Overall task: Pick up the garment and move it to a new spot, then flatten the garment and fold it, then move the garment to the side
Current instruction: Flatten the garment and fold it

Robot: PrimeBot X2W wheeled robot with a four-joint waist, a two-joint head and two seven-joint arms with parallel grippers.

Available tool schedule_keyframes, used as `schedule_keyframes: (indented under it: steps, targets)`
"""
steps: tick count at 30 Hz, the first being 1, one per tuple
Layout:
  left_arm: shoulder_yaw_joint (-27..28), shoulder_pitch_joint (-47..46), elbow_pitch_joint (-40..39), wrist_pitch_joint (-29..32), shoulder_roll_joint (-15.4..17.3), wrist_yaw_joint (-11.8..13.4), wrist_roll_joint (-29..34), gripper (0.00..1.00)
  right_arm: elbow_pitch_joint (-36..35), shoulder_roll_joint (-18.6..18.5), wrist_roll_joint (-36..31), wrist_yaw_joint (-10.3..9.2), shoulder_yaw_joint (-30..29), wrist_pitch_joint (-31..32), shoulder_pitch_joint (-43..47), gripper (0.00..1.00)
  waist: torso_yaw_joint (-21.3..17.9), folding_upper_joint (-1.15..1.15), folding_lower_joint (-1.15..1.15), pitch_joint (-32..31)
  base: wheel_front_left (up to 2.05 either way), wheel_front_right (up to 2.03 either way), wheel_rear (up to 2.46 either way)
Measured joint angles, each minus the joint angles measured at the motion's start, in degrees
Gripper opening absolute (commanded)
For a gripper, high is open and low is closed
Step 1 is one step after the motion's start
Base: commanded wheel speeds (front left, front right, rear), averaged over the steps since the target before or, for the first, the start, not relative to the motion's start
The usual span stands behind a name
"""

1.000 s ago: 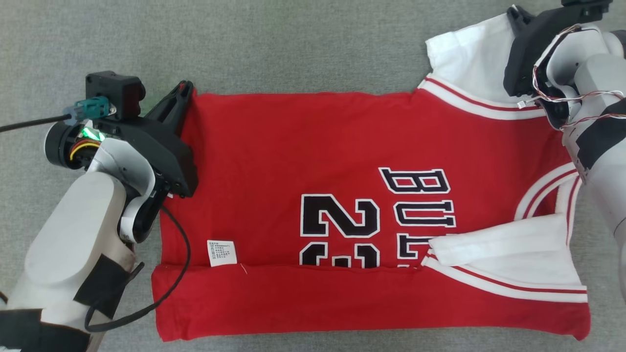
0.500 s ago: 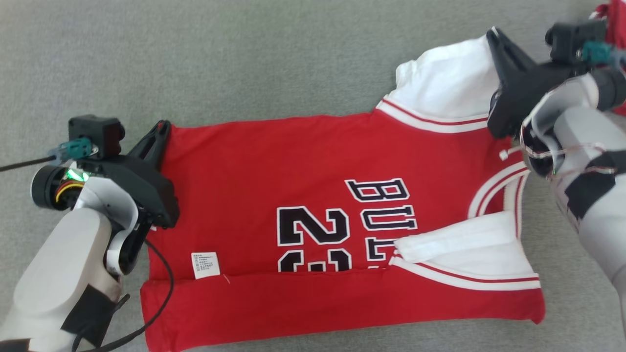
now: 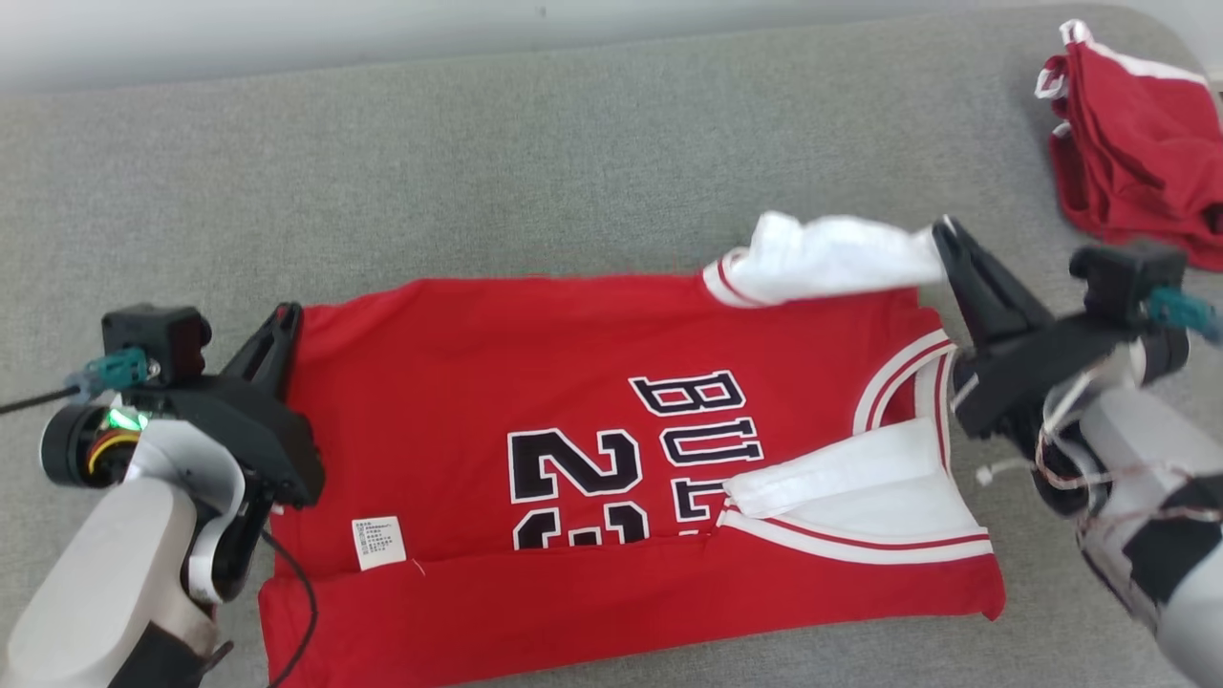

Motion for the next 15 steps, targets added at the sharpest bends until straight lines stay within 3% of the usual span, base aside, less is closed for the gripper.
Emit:
schedule_keyframes:
  steps: [15]
  targets:
    - [0.68, 9.18, -3.7, -5.27, 0.13, 1.51, -1.01, 0.0, -16.02, 1.51, -3.72, 0.0, -17.77, -0.08, 25.8, 0.0, -0.06, 0.0, 0.0, -2.74, 0.0, 0.0, 0.0]
